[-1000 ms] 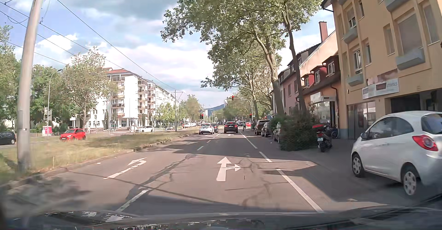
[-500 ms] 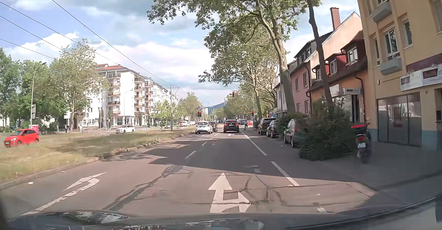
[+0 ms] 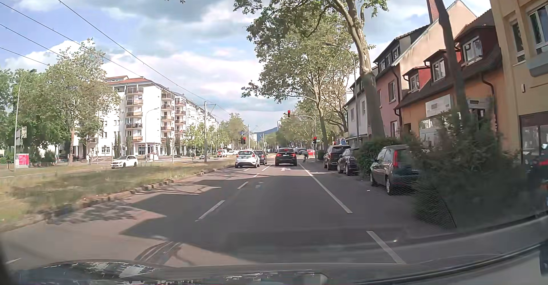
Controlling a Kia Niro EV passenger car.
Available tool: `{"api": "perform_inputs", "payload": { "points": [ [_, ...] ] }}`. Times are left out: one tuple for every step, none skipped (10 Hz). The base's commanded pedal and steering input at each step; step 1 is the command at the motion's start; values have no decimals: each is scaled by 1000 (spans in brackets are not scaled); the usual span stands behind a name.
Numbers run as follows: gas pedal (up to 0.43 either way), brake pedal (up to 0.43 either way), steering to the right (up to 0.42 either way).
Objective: Follow the waypoints while adhering to traffic rules and regulations
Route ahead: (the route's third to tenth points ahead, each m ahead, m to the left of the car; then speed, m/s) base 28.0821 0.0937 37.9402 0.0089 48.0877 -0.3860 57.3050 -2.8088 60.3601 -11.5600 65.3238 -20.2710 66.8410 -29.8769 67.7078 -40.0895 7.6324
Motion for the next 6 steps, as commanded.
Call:
{"api": "perform_inputs", "payload": {
  "points": [
    [0, 0, 3],
    [0, 0, 3],
    [0, 0, 3],
    [0, 0, 0],
    [0, 0, 0],
    [0, 0, 0]
  ]
}}
